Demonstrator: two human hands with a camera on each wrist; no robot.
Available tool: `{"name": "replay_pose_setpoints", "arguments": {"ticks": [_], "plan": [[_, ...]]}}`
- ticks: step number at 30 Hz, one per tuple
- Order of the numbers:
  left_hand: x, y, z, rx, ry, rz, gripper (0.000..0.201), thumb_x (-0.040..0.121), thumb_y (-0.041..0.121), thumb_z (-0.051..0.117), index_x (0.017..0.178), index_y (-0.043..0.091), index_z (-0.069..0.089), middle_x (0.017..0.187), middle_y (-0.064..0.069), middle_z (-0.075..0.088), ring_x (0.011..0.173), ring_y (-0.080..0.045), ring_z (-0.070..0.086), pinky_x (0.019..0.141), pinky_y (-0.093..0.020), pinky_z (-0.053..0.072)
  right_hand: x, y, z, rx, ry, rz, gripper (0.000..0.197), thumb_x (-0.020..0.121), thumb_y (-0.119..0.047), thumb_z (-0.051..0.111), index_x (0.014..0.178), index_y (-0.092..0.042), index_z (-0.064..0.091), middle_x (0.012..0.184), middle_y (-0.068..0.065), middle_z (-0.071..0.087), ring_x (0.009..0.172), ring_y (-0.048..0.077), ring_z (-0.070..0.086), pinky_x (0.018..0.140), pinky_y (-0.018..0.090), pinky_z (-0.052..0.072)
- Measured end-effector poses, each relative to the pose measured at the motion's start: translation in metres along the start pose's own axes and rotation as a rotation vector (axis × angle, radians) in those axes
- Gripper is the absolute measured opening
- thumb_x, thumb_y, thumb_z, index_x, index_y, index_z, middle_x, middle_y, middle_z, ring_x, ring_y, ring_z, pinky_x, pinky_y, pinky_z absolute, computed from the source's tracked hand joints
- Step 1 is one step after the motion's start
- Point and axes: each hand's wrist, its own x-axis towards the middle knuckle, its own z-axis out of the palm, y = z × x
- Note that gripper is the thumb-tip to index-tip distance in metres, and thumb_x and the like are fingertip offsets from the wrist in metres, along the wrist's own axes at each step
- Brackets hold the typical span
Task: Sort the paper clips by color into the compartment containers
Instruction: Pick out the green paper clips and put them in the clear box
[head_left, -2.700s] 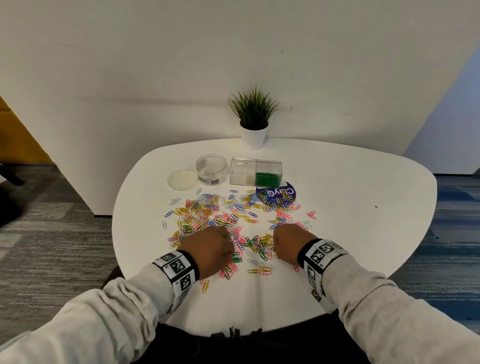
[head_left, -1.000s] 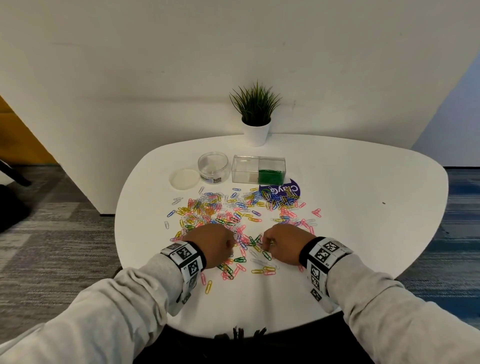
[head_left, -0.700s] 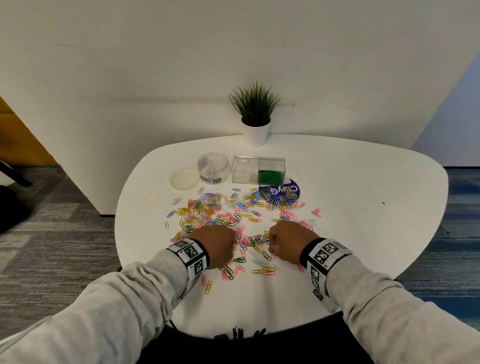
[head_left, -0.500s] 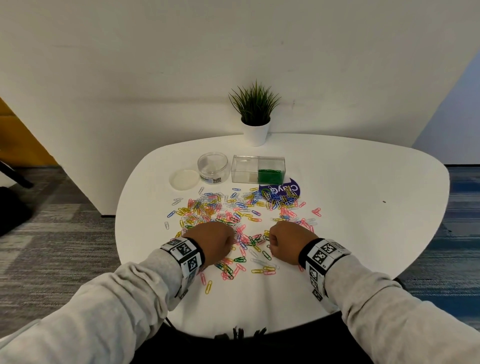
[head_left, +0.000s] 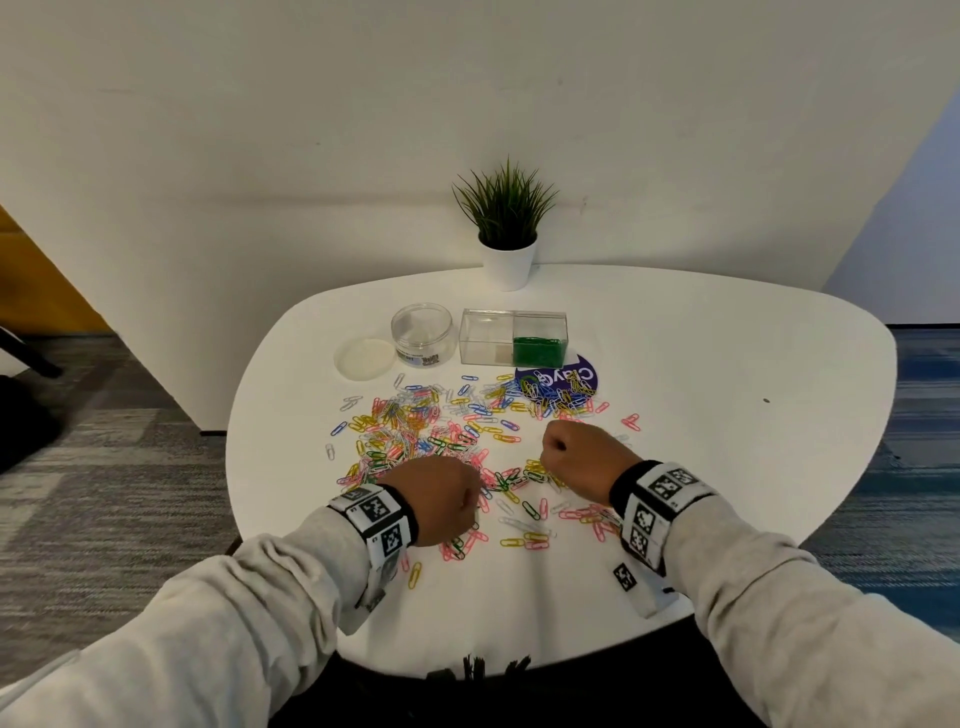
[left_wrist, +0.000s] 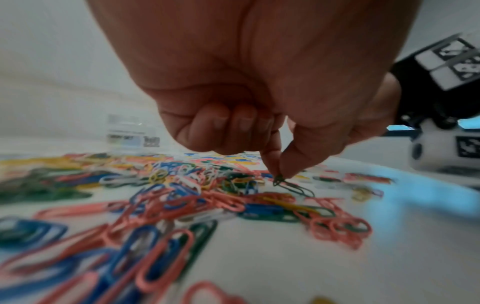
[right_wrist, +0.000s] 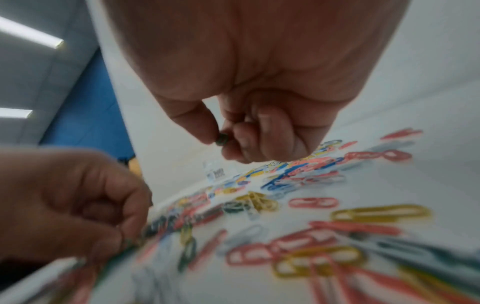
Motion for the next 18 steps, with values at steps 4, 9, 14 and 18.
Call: {"name": "replay_pose_setpoints", "arguments": {"ticks": [4,9,14,18], "plan": [[-0.004,-0.009,-0.012,-0.498,0.011,-0.217,0.021,0.092,0.022,0.051,0.075,0.011,0.052,0.068,-0.001,0.057,0.059,-0.013,0.049,0.058,-0.032,0.045,0.000,-0.004,-0.008,0.407,-0.055,0.161,0.017,0.091,-0.009,0.044,0.098,-0.012,0.059,0.069,0.006,0.062,0.050,0.015,0.045,0.045,0.024,0.035],[-0.007,-0.018,-0.018,-1.313,0.016,-0.469,0.014,0.091,0.003,0.044,0.080,0.002,0.052,0.070,-0.019,0.059,0.052,-0.026,0.056,0.044,-0.026,0.041,0.000,-0.009,0.005,0.034,-0.160,0.010,0.016,0.095,-0.021,0.051,0.096,-0.016,0.066,0.095,-0.004,0.066,0.082,0.010,0.059,0.068,0.024,0.046],[-0.005,-0.018,-0.018,-1.538,0.061,-0.412,0.015,0.094,-0.005,0.047,0.098,0.005,0.057,0.071,-0.014,0.061,0.059,-0.024,0.064,0.048,-0.025,0.050,-0.005,-0.012,0.027,-0.309,-0.189,-0.069,0.016,0.087,-0.029,0.062,0.094,-0.015,0.066,0.097,0.002,0.065,0.088,0.020,0.062,0.081,0.039,0.055],[0.002,-0.020,-0.020,-1.633,0.096,-0.498,0.021,0.091,0.001,0.042,0.096,0.004,0.063,0.071,-0.010,0.057,0.057,-0.022,0.058,0.049,-0.026,0.047,-0.005,-0.014,0.033,-0.285,-0.203,-0.043,0.020,0.082,-0.022,0.059,0.088,-0.006,0.068,0.092,0.011,0.068,0.082,0.026,0.065,0.074,0.041,0.056]]}}
